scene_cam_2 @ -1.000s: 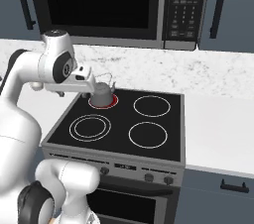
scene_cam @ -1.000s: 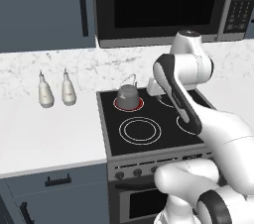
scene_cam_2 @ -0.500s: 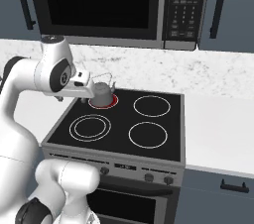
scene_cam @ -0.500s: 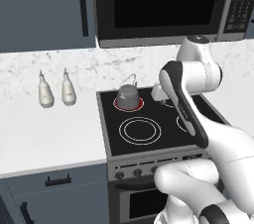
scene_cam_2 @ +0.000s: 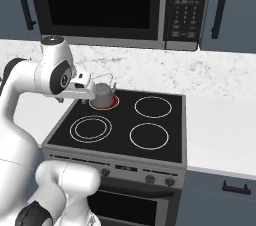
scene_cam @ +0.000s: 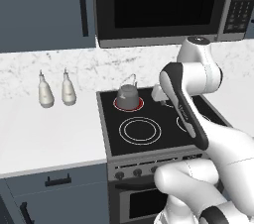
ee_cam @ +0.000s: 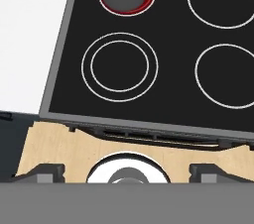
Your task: Turn off the rear left burner of the stove.
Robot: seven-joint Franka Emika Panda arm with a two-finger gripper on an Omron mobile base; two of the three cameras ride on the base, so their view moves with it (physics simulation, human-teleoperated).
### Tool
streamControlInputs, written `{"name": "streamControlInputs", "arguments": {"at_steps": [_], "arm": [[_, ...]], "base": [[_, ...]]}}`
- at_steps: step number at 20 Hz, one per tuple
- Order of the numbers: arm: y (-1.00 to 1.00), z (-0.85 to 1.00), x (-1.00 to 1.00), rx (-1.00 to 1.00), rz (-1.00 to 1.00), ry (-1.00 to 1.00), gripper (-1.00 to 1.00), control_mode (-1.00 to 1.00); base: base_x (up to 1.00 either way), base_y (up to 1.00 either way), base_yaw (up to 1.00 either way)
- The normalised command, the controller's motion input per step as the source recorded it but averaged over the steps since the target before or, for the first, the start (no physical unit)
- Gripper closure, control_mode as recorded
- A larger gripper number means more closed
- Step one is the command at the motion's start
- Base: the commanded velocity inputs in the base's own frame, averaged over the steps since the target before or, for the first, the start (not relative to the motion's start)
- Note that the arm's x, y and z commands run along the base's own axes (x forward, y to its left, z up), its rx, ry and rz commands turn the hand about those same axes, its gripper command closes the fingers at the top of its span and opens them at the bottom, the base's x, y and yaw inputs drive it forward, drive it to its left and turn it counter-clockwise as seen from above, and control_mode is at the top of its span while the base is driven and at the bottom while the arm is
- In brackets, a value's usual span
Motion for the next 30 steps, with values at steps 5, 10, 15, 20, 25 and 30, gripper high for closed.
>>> {"name": "streamControlInputs", "arguments": {"at_steps": [5, 10, 15, 20, 25, 30], "arm": [[0.00, 0.00, 0.00, 0.00, 0.00, 0.00, -1.00, -1.00], [0.00, 0.00, -0.06, 0.00, 0.00, 0.00, -1.00, 1.00], [0.00, 0.00, 0.00, 0.00, 0.00, 0.00, -1.00, 1.00], [0.00, 0.00, 0.00, 0.00, 0.00, 0.00, -1.00, 1.00], [0.00, 0.00, 0.00, 0.00, 0.00, 0.00, -1.00, 1.00], [0.00, 0.00, 0.00, 0.00, 0.00, 0.00, -1.00, 1.00]], "base": [[0.00, 0.00, 0.00], [-0.05, 0.00, 0.00], [-0.26, -0.04, 0.00], [-0.12, -0.17, -0.01], [0.00, -0.37, -0.03], [0.00, -0.36, -0.03]]}}
